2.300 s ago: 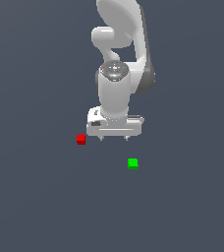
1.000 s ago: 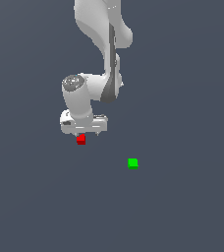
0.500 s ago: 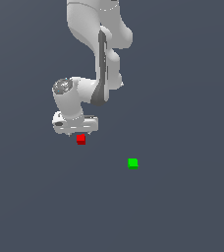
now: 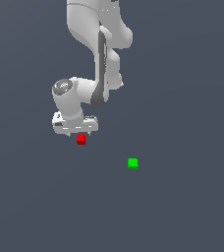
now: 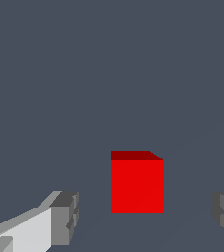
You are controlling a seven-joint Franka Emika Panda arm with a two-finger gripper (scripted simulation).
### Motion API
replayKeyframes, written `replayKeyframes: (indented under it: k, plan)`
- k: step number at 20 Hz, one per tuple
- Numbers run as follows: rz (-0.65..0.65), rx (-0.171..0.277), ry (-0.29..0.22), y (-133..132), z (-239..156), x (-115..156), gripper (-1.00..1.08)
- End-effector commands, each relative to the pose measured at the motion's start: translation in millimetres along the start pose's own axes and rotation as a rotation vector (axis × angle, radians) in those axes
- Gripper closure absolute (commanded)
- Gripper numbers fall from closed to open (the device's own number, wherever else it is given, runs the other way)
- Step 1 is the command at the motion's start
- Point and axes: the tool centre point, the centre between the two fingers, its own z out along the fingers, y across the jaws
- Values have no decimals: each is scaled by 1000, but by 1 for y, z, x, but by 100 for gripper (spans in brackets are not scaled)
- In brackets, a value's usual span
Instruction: Stack the red cube on top of the green cube.
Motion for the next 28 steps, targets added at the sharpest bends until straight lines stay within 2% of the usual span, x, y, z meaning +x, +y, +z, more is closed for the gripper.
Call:
replayKeyframes:
  k: [1, 10, 15, 16, 28]
  plan:
    - [0, 0, -1, 0, 4, 0, -92]
    - [0, 0, -1, -1, 42, -1, -92]
    - [0, 0, -1, -1, 49, 0, -92]
    - [0, 0, -1, -1, 49, 0, 108]
    - [1, 0, 0, 0, 47, 0, 108]
